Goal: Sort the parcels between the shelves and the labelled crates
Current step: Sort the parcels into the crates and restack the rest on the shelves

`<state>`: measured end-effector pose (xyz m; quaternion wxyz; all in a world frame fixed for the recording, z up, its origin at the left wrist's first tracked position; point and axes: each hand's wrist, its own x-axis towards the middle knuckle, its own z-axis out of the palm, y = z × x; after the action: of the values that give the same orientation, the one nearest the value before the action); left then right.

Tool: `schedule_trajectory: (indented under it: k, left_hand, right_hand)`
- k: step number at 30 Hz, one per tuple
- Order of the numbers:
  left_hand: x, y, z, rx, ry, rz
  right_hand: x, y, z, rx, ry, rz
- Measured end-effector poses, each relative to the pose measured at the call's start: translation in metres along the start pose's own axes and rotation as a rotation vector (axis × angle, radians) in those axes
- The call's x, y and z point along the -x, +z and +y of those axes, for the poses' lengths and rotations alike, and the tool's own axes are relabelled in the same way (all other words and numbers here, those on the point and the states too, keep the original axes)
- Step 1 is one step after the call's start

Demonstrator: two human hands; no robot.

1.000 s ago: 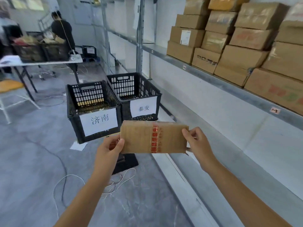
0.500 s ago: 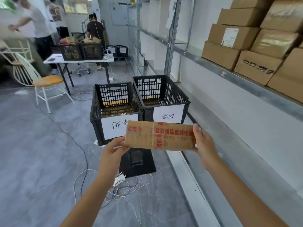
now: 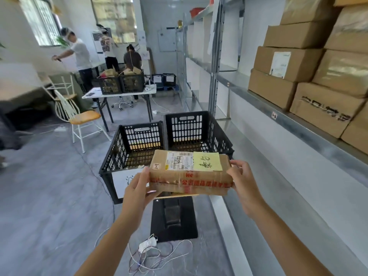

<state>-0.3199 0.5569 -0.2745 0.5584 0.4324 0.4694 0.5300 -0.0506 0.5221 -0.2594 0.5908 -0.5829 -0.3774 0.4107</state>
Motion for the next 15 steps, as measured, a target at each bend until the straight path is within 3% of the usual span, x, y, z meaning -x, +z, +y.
schedule_trajectory:
  k: [5, 10, 15]
  left_hand:
    - [-0.019, 0.028, -0.01, 0.051, -0.06, -0.023]
    - [-0.049, 0.05, -0.006, 0.072, 0.001, 0.023]
    - [-0.099, 0.064, 0.011, 0.04, 0.007, -0.08]
  right_hand:
    - [-0.022, -0.02, 0.018, 0.104, 0.047, -0.146]
    - [-0.053, -0.029, 0.009, 0.164, 0.099, -0.171]
    - [-0.104, -0.038, -0.016, 0.186, 0.231, -0.438]
